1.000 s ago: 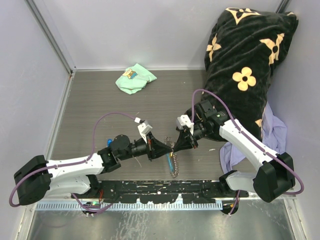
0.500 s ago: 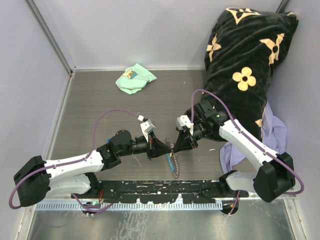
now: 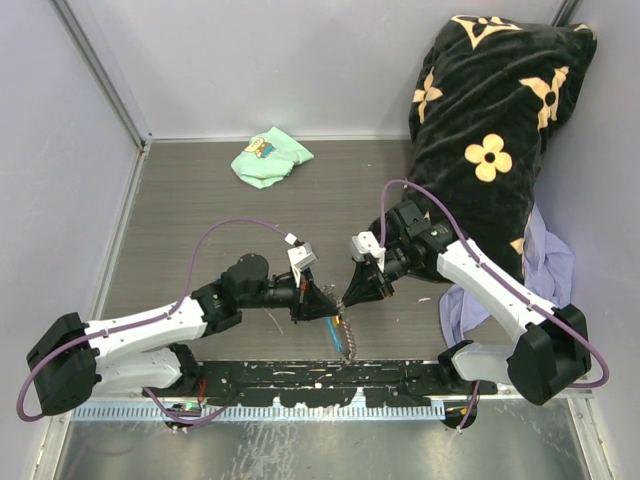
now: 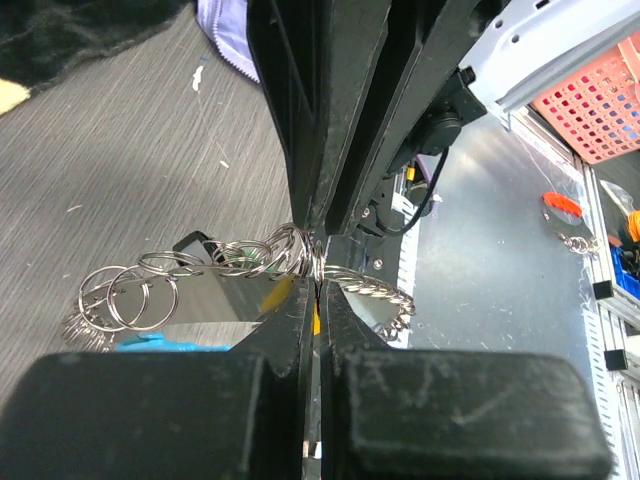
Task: Remove the keys from the keyring
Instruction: Remove the key from the keyring.
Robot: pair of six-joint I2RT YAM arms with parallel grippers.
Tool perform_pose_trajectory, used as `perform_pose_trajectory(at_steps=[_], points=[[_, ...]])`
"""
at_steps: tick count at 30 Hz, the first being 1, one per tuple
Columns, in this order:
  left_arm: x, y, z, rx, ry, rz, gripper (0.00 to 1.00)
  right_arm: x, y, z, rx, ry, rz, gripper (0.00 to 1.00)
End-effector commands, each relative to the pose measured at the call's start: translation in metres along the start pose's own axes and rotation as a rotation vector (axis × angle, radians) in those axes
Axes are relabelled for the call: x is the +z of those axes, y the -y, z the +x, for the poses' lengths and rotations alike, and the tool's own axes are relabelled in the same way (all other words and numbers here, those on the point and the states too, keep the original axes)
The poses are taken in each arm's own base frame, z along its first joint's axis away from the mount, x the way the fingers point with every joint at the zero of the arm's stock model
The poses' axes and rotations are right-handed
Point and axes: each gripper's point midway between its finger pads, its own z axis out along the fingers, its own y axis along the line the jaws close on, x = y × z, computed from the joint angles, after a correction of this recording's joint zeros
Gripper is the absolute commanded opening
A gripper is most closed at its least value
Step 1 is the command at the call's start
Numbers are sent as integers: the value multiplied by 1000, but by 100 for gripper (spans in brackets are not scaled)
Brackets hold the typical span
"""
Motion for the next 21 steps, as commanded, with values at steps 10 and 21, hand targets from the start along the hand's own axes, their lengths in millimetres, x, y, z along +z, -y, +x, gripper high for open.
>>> perform_pose_trajectory(at_steps=[10,21], points=[[-1,21,-40,83,72,71,0,-4,-12,-21,-121,-2,-22,21],[-2,22,-44,120,68,67,0,-3,-19,-10,-100,-43,-44,25]])
